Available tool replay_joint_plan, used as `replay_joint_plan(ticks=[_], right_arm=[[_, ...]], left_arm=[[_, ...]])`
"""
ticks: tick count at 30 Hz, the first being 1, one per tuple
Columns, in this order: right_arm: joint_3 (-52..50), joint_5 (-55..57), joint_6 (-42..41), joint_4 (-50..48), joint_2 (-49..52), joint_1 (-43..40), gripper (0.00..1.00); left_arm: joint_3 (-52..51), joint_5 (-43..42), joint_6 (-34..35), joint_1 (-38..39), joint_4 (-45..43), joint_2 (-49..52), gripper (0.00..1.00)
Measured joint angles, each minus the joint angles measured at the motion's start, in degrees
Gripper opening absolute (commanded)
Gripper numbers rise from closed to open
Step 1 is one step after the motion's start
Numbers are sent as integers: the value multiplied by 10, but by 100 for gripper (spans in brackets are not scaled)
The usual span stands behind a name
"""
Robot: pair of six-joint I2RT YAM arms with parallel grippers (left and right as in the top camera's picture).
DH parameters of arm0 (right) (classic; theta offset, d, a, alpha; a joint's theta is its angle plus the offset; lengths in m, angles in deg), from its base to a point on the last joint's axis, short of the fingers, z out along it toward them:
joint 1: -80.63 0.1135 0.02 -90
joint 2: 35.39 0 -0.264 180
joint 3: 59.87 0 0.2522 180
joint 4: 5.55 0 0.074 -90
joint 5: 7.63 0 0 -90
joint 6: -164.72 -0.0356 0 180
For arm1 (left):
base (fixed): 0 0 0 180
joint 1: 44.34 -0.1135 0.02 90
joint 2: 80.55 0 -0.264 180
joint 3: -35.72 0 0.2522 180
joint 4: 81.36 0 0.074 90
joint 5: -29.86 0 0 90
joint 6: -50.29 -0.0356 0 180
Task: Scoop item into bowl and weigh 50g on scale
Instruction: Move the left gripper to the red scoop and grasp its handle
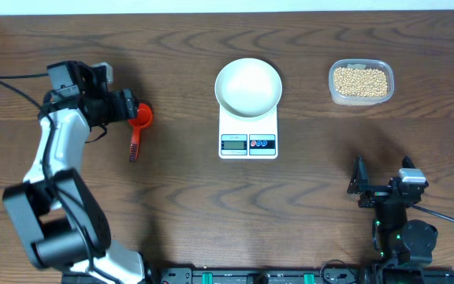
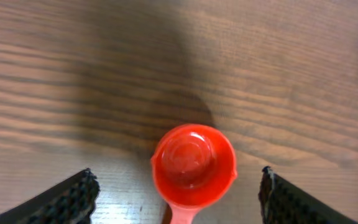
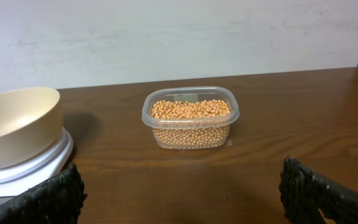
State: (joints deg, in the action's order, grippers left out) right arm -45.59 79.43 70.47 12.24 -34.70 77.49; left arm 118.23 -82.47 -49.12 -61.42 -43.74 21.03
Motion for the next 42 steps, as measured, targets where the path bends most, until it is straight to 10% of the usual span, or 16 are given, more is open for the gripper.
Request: replay_joint_plan(ticks=[21, 29, 42], right_arm=[[0, 0, 0, 0, 0, 0, 99], [0, 0, 0, 0, 0, 0, 99], [0, 0, 0, 0, 0, 0, 99]], left_arm=[[0, 4, -3, 1, -61, 119, 49], [1, 4, 3, 1, -66, 120, 8], [1, 4, 153, 1, -102, 115, 7]])
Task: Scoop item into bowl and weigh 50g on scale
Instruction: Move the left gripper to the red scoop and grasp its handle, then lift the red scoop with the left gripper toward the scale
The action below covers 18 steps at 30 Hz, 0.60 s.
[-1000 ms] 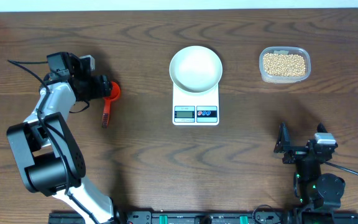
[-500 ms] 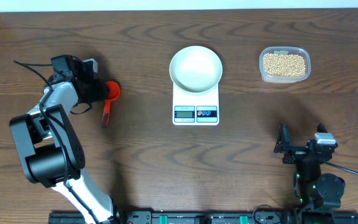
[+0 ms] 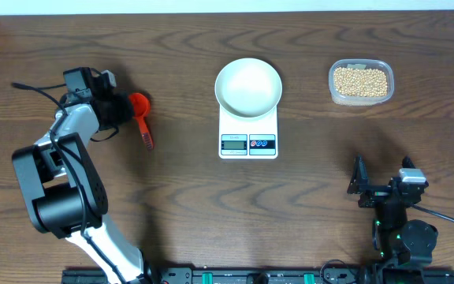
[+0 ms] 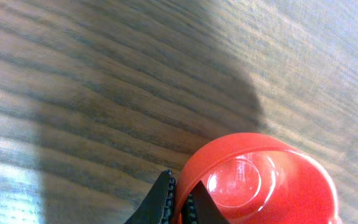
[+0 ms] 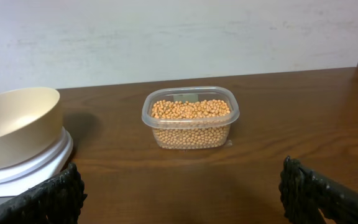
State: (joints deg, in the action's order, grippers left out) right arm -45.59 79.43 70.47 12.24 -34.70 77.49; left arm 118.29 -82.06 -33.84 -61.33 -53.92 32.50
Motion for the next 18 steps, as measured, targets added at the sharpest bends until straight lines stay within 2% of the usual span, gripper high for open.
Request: replay_joint_plan(ticks=[4, 12, 18], right_arm=[[0, 0, 0, 0, 0, 0, 99], [0, 0, 0, 0, 0, 0, 99], [0, 0, 0, 0, 0, 0, 99]], left_arm=[[0, 0, 103, 0, 2, -35, 7], [0, -43, 347, 0, 31, -186, 7], [0, -104, 483, 0, 110, -247, 7]])
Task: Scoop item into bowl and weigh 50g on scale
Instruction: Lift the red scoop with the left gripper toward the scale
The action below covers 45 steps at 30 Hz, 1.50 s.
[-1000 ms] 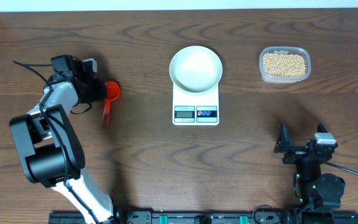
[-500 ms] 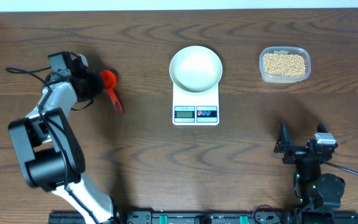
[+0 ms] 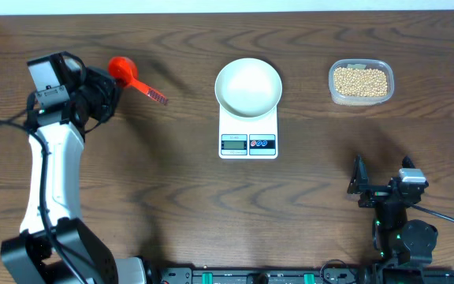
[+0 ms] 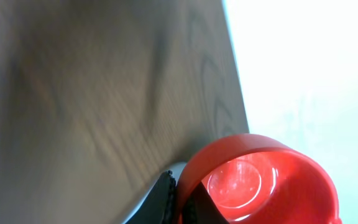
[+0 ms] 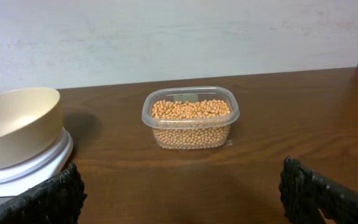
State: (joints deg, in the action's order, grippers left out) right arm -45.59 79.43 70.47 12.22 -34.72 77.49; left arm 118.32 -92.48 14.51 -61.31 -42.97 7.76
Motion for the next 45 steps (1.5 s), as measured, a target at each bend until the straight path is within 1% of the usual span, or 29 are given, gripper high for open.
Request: replay_joint_plan(ticks=[3, 7, 14, 21, 28, 34, 39, 45], right_arm=[[0, 0, 0, 0, 0, 0, 99], [0, 2, 0, 0, 0, 0, 99], [0, -9, 0, -5, 0, 0, 99], [0, -77, -27, -10, 0, 0, 99], [19, -157, -62, -31, 12, 0, 99], [87, -201, -72, -32, 98, 0, 99], [163, -242, -74, -34, 200, 0, 99], [261, -326, -82, -34, 318, 0, 99]], left_arm=[[0, -26, 53, 0, 38, -10, 7], [0, -59, 86, 9, 48, -11, 7], [0, -88, 84, 50, 48, -11, 7], [0, -96, 83, 88, 47, -11, 7], [0, -96, 74, 96, 47, -11, 7], [0, -98, 72, 96, 46, -11, 7], [0, -98, 72, 96, 45, -11, 7], [0, -98, 80, 96, 45, -11, 7]])
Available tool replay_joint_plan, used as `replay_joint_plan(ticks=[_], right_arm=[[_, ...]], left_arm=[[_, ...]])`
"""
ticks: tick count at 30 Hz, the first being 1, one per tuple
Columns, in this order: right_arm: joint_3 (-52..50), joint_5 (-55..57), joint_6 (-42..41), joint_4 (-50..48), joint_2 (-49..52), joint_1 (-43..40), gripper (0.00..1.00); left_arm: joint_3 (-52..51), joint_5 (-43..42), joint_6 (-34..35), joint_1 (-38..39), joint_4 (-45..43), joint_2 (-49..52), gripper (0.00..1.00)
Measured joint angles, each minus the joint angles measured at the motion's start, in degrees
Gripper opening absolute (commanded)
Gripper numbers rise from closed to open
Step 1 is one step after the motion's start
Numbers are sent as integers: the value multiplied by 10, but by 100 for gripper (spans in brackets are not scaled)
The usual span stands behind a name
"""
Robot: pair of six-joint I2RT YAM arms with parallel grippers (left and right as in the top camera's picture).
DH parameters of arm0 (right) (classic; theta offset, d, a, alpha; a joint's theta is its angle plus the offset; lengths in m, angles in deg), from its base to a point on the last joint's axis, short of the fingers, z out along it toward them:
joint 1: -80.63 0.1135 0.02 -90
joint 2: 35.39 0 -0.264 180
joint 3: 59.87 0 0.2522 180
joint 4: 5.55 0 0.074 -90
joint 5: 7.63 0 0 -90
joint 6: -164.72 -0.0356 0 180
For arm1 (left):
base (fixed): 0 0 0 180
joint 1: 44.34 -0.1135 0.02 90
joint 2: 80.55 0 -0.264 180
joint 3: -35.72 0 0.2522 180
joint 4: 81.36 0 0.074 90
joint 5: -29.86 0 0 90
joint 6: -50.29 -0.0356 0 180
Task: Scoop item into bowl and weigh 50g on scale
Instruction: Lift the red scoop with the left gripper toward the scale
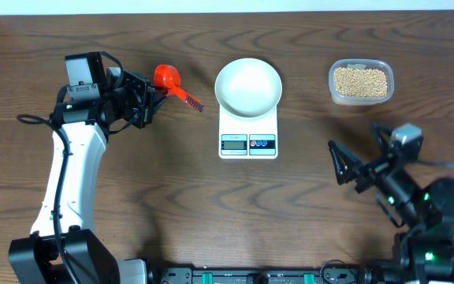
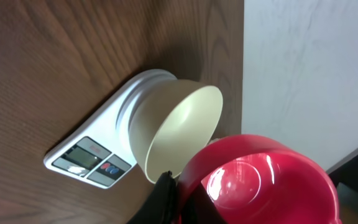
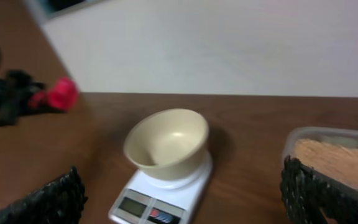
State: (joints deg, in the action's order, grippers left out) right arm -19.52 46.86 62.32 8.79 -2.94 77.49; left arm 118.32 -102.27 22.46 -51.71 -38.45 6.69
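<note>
My left gripper [image 1: 153, 89] is shut on the rim of the red scoop [image 1: 166, 76] and holds it off the table, left of the scale; the handle points right. In the left wrist view the scoop's empty cup [image 2: 260, 180] fills the lower right, my left gripper [image 2: 178, 202] pinching its edge. The cream bowl [image 1: 248, 84] stands empty on the white scale [image 1: 248, 134]. A clear tub of beans [image 1: 360, 81] sits at the back right. My right gripper [image 1: 351, 162] hovers open right of the scale, facing the bowl [image 3: 166, 140]; nothing lies between its fingers [image 3: 48, 199].
The dark wooden table [image 1: 172, 197] ends at a white wall along the back. The right wrist view also shows the scale [image 3: 160, 196], the bean tub [image 3: 334, 155] and the scoop [image 3: 59, 93] far left.
My left gripper has carried the scoop to the right, closer to the scale. My right arm has left its folded pose at the front right, and its open gripper now faces the scale.
First my left gripper stood open around the scoop lying on the table. Then it was shut on the cup's rim. After that it held the scoop up at the far left, and now holds it close to the bowl. The right arm stayed folded until now.
</note>
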Motion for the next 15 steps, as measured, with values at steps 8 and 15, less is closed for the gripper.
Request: replay_joint_plan(ticks=[8, 15], right_arm=[[122, -137, -48, 0, 168, 0, 99], [212, -238, -103, 0, 301, 0, 99]], left_arm=[[0, 0, 28, 0, 0, 0, 7], [0, 0, 50, 10, 0, 0, 7]])
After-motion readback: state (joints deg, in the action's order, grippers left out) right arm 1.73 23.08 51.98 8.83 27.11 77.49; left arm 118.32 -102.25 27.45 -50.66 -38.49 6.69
